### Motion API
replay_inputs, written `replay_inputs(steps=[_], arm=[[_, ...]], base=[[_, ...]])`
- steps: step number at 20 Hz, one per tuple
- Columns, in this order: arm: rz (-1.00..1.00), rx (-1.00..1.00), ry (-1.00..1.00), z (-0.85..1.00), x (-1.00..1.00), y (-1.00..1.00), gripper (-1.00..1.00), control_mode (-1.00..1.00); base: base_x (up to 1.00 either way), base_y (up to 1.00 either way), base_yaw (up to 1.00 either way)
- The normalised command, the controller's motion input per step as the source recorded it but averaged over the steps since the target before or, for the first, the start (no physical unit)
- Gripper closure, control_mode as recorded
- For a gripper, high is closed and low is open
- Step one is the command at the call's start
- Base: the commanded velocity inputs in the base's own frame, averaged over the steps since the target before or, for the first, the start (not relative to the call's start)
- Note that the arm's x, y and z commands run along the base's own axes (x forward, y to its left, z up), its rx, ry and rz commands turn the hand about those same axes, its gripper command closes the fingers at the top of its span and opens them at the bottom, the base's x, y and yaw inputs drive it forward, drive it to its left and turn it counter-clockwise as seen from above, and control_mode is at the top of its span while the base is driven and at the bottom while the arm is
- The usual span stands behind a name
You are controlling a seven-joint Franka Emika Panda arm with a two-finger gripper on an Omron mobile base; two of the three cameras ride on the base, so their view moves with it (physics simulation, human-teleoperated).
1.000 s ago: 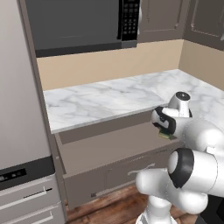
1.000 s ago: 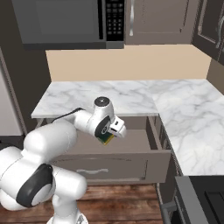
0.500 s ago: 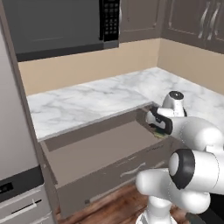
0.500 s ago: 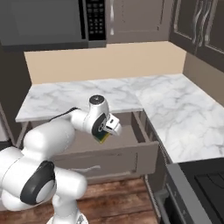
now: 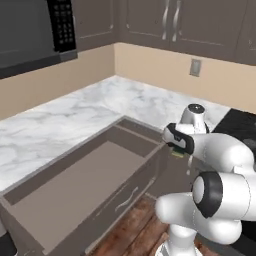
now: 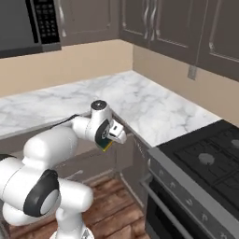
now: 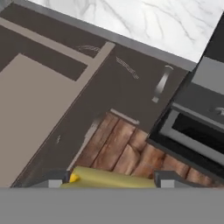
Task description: Restock the sink supplies by placing the sponge and soap dispenser on the counter and next to the sink. Make sure the soap dispenser is upright.
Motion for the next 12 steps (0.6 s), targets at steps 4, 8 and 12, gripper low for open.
replay_inputs(steps=[4,8,12], arm=[[0.0,0.0,0.0,0.0,0.0,0.0,1.0,1.0],[0.0,0.0,0.0,0.0,0.0,0.0,1.0,1.0],[0.0,0.0,0.0,0.0,0.0,0.0,1.0,1.0]], base=[[-0.24,0.21,-0.7],[-0.19,0.06,-0.75],[-0.19,0.0,-0.79]])
